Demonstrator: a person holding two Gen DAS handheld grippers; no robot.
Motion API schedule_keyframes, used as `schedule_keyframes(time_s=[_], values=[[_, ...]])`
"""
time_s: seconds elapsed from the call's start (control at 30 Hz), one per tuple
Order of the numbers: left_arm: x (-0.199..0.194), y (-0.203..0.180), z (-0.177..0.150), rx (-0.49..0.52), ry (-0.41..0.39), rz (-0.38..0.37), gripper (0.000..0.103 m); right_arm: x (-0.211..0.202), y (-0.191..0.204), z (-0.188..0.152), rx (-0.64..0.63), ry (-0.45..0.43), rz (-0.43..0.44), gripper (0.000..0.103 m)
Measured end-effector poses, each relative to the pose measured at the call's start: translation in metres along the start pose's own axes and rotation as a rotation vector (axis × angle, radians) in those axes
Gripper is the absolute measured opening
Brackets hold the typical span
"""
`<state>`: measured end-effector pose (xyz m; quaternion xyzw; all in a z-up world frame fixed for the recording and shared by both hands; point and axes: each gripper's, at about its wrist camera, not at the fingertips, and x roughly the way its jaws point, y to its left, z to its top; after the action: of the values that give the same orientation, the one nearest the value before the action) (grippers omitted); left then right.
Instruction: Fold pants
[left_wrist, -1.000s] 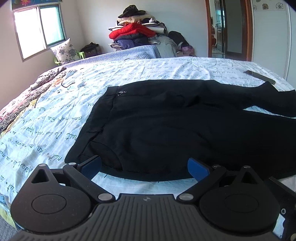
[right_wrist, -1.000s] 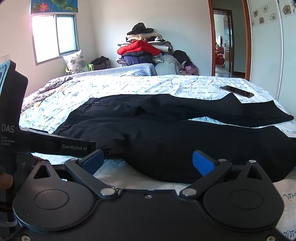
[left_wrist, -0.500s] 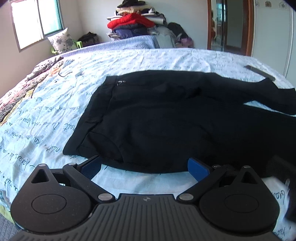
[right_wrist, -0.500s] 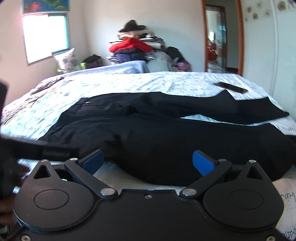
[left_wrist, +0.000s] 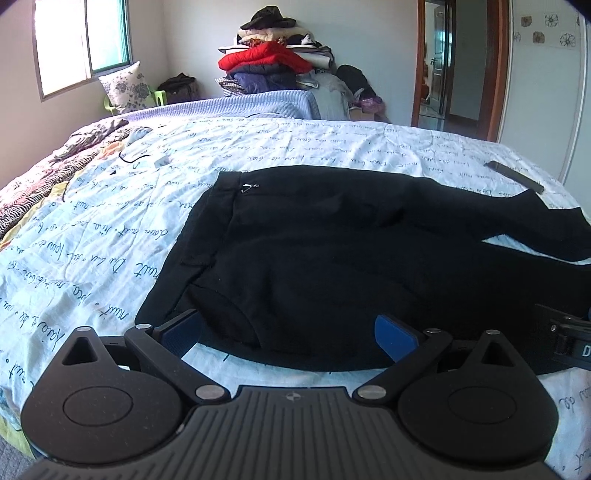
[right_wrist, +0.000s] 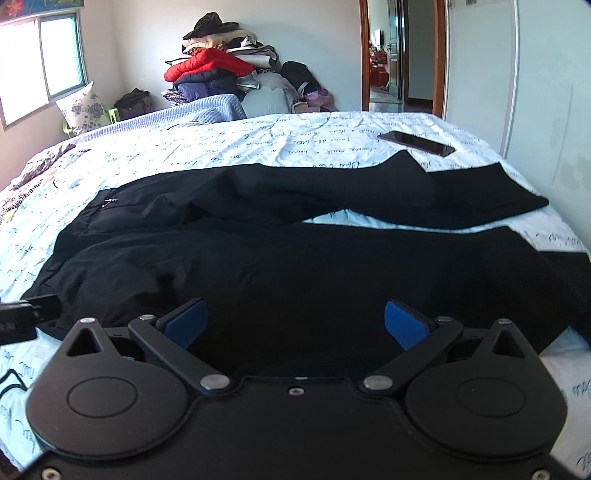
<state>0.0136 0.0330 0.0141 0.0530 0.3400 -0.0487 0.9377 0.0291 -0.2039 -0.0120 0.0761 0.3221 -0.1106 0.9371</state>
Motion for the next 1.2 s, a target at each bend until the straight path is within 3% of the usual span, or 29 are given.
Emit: schedule_keyframes(time_s=[0.37,0.63,0.77,0.93,1.2], values=[[0.009,0.014,0.022,0.035,-0.02,0.01,0.102,0.005,0.004,0.008,-0.052,0.005,0.014,0.103],[0.035,0.01,0.042,0.111,-0.03,0.146,0.102,0.008,0.017,0.036,-0.078,-0.035,0.188,0.103],[0.052,0.015,0.052,0.091,-0.006,0.164,0.102,0.019,0.032,0.057,-0.123,-0.065,0.233,0.103],[0.071,0.021,0.058,0.1,0.011,0.198,0.102,0.032,0.051,0.073,-0.267,-0.179,0.267,0.103],[0.092,0.034,0.065,0.114,0.031,0.249,0.102,0.06,0.083,0.092,-0.544,-0.253,0.254,0.103]])
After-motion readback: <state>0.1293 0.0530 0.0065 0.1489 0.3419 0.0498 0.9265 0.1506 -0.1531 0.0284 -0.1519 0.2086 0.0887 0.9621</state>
